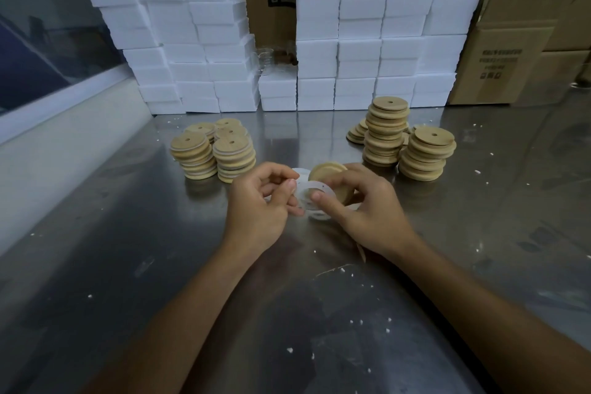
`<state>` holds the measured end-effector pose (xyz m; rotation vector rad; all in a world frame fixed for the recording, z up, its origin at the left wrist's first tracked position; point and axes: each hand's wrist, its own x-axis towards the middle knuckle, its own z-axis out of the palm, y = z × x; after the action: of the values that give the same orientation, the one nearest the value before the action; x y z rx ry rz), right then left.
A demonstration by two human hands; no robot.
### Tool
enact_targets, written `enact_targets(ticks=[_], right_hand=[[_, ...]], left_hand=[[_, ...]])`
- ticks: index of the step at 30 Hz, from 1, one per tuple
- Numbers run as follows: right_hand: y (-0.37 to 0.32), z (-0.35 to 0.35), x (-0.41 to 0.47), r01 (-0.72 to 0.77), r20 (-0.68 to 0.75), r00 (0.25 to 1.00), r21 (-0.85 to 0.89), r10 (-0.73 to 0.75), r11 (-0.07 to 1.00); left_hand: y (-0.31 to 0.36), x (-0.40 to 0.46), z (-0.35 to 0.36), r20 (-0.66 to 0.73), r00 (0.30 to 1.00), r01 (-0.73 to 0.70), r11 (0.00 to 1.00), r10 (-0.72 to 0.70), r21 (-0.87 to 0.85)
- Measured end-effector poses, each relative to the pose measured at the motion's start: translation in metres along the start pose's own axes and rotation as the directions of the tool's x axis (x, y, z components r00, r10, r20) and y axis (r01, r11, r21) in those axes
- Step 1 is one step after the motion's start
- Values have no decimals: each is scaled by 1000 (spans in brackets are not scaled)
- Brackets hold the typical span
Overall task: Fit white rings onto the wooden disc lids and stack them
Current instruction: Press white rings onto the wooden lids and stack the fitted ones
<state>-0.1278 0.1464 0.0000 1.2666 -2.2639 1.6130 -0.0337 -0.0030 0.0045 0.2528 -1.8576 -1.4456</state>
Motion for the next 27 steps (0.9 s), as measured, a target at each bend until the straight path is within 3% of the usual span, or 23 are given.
enact_targets(ticks=[5,9,13,17,20,27], right_hand=[[7,-1,1,85,-6,996,1,-85,996],[7,1,1,113,-6,994,21,-113,993],[5,0,0,96,25,995,59,-98,994],[5,1,0,34,30,999,121,-38,992],[3,2,0,9,40,999,129,-15,992],[6,2,1,-22,-43,999,197,31,980]], left_hand=[[1,-1,2,3,1000,14,1000,-14,4],[-1,-4,2,56,996,-75,984,67,162],[1,-8,7,151,983,117,992,-107,-53],[1,-7,5,108,970,237,953,-220,-190],[2,-7,4,88,969,246,945,-232,-216],[-3,-4,5,-1,988,153,985,-153,-80]])
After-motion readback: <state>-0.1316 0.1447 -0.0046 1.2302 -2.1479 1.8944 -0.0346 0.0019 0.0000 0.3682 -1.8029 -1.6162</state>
